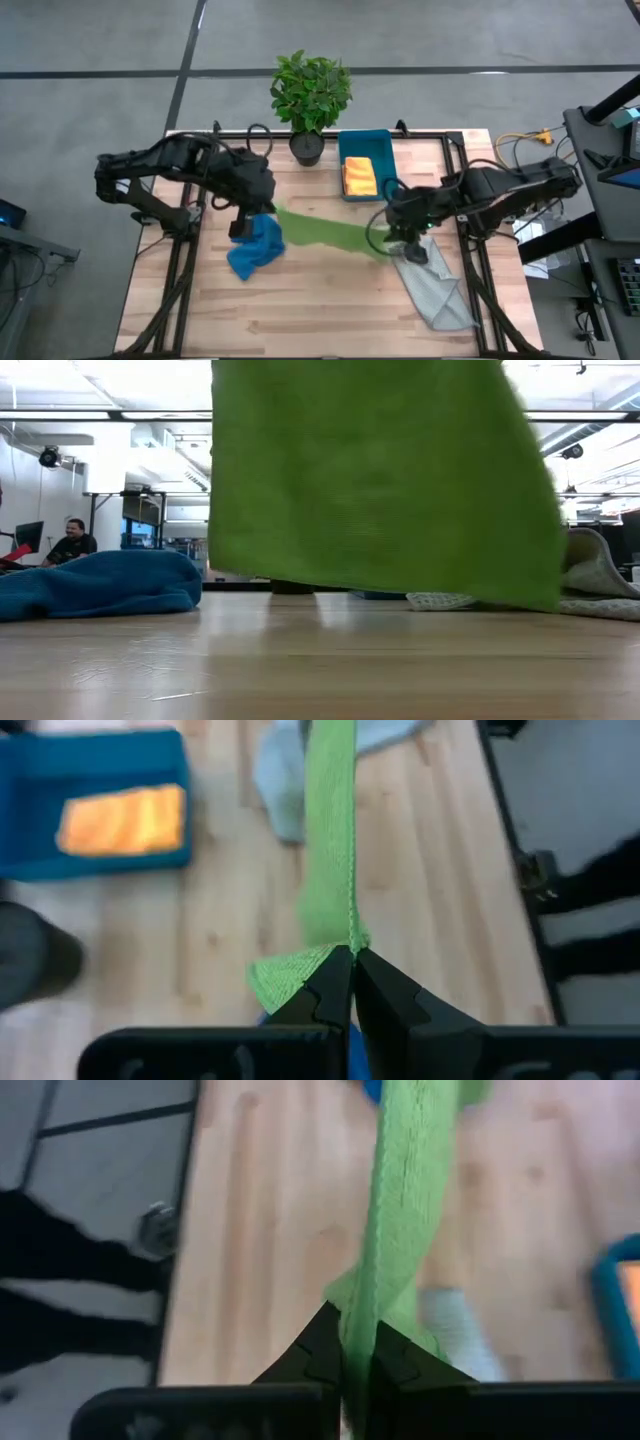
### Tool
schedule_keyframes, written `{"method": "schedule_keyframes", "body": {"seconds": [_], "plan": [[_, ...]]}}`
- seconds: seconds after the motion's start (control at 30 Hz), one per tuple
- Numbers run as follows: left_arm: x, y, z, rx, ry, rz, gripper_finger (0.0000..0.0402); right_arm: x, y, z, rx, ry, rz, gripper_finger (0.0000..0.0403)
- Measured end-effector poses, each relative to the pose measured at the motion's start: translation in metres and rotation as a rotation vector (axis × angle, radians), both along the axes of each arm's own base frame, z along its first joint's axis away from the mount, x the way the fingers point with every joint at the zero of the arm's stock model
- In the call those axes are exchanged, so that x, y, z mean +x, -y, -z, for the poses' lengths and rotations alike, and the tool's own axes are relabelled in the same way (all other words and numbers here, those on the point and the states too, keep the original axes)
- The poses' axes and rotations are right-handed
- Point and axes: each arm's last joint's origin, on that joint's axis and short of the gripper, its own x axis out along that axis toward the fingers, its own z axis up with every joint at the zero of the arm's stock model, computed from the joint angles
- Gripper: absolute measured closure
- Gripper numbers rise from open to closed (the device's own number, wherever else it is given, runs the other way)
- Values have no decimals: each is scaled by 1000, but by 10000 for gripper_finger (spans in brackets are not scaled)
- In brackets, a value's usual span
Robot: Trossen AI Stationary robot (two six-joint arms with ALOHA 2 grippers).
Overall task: Fold microfiber towels
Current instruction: Fold the green microfiber towel
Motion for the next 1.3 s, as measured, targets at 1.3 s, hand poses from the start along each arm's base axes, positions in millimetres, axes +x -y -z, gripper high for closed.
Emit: {"method": "schedule_keyframes", "body": {"seconds": [1.3], "plan": [[132, 79, 97, -193, 573, 90, 367, 5, -85, -25, 277, -120, -187, 394]]}}
